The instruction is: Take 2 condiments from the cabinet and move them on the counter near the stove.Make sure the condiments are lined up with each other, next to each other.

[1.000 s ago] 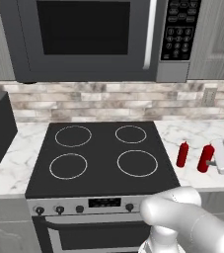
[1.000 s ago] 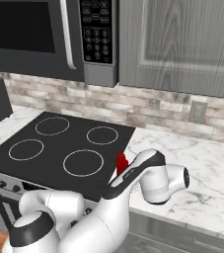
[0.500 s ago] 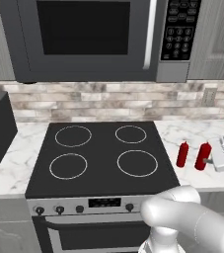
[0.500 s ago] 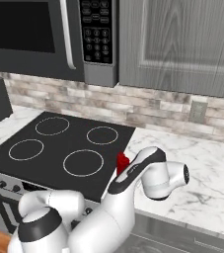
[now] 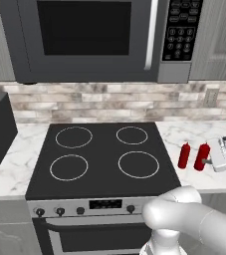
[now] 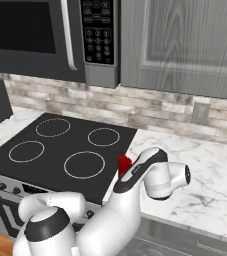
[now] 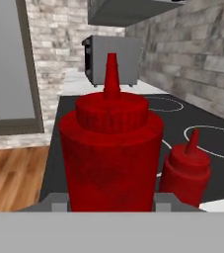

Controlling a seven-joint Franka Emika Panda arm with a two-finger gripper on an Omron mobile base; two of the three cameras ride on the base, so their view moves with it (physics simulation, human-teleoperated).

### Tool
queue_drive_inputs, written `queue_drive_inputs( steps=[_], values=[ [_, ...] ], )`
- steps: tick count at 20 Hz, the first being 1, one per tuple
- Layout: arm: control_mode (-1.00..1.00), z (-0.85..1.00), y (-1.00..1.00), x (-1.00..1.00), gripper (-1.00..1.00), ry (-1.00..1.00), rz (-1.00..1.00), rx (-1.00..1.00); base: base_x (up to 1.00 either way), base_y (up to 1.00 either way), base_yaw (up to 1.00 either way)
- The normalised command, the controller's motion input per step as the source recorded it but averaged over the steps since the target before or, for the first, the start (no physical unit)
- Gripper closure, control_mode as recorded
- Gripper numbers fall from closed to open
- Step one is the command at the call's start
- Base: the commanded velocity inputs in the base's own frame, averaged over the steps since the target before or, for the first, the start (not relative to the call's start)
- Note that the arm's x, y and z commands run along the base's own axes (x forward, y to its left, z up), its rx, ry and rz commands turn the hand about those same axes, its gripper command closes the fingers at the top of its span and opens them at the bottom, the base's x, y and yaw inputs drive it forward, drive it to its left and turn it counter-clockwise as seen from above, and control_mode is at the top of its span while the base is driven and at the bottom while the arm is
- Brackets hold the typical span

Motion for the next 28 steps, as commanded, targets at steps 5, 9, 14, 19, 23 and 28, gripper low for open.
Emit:
queue_drive_inputs(
  steps=[5,9,14,19,23,28],
  values=[
    [-1.0,-0.13,0.0,0.17,1.0,0.0,0.0,0.0,0.0,0.0,0.0],
    [-1.0,-0.13,0.0,0.16,1.0,0.0,0.0,0.0,0.0,0.0,0.0],
    [-1.0,-0.14,0.0,0.13,1.0,0.0,0.0,0.0,0.0,0.0,0.0],
    [-1.0,-0.12,0.0,0.13,1.0,0.0,0.0,0.0,0.0,0.0,0.0],
    [-1.0,-0.11,0.0,0.11,1.0,0.0,0.0,0.0,0.0,0.0,0.0],
    [-1.0,-0.11,-0.03,0.08,1.0,0.0,0.0,0.0,0.0,0.0,0.0]
  ],
)
